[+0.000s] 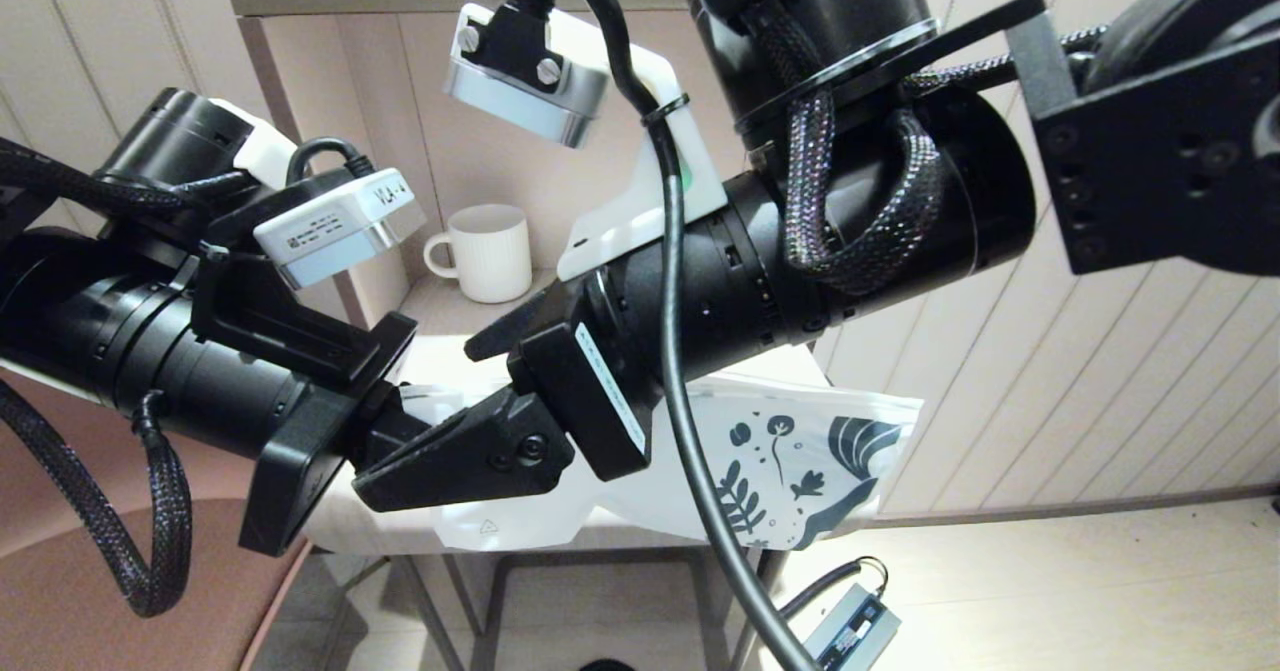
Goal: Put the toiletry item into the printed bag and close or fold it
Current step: Close the strorage bag and place it on the desk
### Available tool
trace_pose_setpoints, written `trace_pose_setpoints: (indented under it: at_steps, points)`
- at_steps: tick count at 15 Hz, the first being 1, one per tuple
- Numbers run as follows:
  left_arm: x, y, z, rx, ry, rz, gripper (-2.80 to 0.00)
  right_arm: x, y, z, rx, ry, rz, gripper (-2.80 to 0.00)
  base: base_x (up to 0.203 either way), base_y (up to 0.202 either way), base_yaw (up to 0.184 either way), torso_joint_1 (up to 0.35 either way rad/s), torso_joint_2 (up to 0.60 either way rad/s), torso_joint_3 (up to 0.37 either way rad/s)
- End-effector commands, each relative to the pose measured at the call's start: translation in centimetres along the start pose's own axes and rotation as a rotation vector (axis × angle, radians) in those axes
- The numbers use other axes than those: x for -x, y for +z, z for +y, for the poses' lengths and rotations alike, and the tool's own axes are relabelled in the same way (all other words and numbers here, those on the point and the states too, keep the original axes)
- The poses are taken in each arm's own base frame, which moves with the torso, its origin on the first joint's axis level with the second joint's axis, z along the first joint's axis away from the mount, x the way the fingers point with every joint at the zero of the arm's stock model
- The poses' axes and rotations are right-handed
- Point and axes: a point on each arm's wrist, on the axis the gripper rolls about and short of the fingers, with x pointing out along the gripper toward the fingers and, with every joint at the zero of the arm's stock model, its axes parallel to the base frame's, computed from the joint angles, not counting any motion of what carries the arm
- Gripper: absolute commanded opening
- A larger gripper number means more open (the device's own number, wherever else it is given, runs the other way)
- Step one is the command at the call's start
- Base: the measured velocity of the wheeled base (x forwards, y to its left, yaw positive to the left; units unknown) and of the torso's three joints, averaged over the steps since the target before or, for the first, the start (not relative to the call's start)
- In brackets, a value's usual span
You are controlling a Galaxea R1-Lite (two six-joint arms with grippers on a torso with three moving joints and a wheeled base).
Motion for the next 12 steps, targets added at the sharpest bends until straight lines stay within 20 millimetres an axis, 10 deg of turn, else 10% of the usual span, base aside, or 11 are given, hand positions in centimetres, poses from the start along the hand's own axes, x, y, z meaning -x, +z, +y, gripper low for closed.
trace_pose_setpoints:
  at_steps: [1, 9, 10, 12]
  points:
    - [-0.03, 0.01, 0.01, -0.002, -0.006, -0.003, -2.8, 0.0, -0.04, -0.03, -0.001, 0.003, 0.002, 0.0, 0.0, 0.0, 0.0, 0.0, 0.0, 0.0]
    - [-0.02, 0.03, 0.01, -0.002, -0.006, -0.003, -2.8, -0.08, -0.08, -0.1, 0.028, -0.035, 0.009, 0.0, 0.0, 0.0, 0.0, 0.0, 0.0, 0.0]
    - [-0.01, 0.05, 0.01, -0.003, -0.006, -0.004, -2.8, -0.05, -0.04, -0.04, 0.029, -0.034, 0.008, -2.8, 0.0, 0.0, 0.0, 0.0, 0.0, 0.0]
    - [-0.01, 0.06, 0.01, -0.002, -0.008, -0.006, -2.8, -0.03, -0.05, -0.06, 0.029, -0.037, 0.008, -2.8, 0.0, 0.0, 0.0, 0.0, 0.0, 0.0]
